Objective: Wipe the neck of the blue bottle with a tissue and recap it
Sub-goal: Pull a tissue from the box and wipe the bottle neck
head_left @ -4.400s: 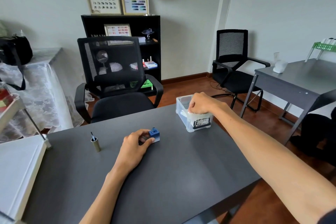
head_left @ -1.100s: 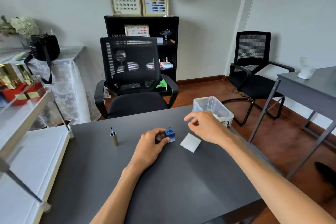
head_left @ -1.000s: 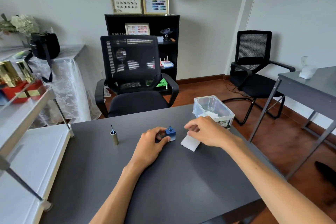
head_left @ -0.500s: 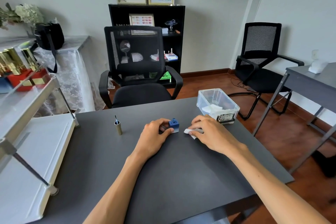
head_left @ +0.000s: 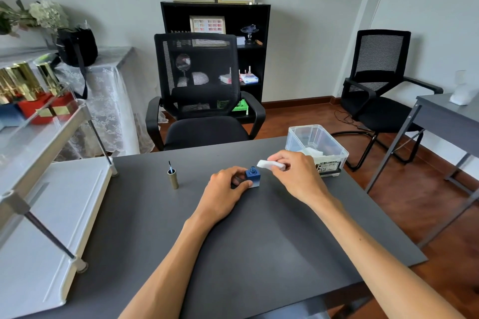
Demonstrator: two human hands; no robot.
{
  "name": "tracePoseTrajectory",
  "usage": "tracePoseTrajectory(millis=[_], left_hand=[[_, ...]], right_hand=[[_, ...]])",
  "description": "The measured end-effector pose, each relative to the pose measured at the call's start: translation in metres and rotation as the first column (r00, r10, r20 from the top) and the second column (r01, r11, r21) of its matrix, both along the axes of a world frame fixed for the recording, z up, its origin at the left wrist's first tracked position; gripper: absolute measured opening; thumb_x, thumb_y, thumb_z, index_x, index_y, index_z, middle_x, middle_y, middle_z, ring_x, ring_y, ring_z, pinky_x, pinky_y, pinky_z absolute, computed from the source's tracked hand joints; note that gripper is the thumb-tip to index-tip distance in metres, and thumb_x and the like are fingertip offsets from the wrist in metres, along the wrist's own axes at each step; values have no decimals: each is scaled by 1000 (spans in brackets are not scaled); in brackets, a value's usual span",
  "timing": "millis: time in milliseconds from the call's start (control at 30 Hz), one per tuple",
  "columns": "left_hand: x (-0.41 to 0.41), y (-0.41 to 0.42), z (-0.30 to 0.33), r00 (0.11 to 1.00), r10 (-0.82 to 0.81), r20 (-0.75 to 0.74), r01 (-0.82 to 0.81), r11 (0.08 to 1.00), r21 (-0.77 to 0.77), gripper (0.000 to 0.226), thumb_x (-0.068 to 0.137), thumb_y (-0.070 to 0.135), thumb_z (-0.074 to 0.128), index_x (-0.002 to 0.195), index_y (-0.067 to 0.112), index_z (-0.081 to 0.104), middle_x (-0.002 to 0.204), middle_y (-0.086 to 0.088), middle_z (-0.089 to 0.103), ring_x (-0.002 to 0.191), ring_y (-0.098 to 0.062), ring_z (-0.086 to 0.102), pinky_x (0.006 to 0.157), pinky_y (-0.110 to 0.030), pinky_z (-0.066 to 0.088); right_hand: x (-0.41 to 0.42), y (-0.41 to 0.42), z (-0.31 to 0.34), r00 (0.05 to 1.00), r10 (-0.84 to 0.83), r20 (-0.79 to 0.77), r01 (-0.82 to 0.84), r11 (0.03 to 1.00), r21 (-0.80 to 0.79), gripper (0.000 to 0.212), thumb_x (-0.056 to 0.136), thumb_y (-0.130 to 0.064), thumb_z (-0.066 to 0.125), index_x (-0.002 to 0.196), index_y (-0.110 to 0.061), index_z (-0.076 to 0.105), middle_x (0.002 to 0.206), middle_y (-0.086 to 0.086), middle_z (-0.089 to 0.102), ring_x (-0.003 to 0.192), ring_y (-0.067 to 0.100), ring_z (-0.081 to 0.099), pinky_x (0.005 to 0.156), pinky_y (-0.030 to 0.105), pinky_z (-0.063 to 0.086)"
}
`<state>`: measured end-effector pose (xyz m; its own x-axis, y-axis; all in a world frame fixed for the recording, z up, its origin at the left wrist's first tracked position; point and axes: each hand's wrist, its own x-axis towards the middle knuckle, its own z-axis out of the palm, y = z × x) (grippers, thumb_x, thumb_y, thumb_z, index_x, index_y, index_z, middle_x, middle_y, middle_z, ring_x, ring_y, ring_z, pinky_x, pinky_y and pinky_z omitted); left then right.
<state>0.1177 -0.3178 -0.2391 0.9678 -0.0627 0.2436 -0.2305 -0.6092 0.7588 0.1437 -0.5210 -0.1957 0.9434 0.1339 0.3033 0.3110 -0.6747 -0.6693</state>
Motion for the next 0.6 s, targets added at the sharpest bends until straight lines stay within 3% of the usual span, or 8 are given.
tracePoseTrajectory(millis=[100, 267, 467, 600], left_hand=[[-1, 0, 0, 1000, 9, -2, -9, 1000, -7, 20, 91, 33, 69, 111, 34, 68, 91, 22, 66, 86, 3, 61, 83, -21, 51], [0, -1, 0, 1000, 11, -1, -11, 1000, -2, 20, 91, 33, 69, 111, 34, 68, 91, 23, 65, 86, 1, 61, 83, -23, 52], [0, -1, 0, 1000, 16, -19, -16, 1000, -11, 21, 90, 34, 69, 111, 33, 69, 90, 24, 65, 87, 1, 62, 85, -28, 54], [1, -1, 1, 999, 32, -23, -33, 999, -21, 20, 89, 34, 71, 109, 34, 70, 88, 22, 66, 85, -1, 62, 83, -28, 55]], right_hand=[[-2, 7, 3, 998, 37, 46, -32, 995, -94, 20, 92, -15, 64, 101, -26, 77, 83, -3, 73, 71, 14, 63, 62, 30, 52], [-9, 9, -1, 973, 221, 65, -202, 956, -214, 26, 98, -13, 58, 119, -18, 73, 98, 1, 69, 84, 18, 61, 76, 35, 51], [-11, 4, -6, 966, 247, 71, -229, 952, -206, 26, 99, -15, 60, 121, -19, 72, 97, -6, 64, 78, 10, 59, 71, 23, 47], [-3, 12, -1, 971, 229, 69, -210, 955, -211, 26, 99, -14, 60, 120, -19, 73, 101, -3, 67, 81, 11, 59, 76, 28, 50]])
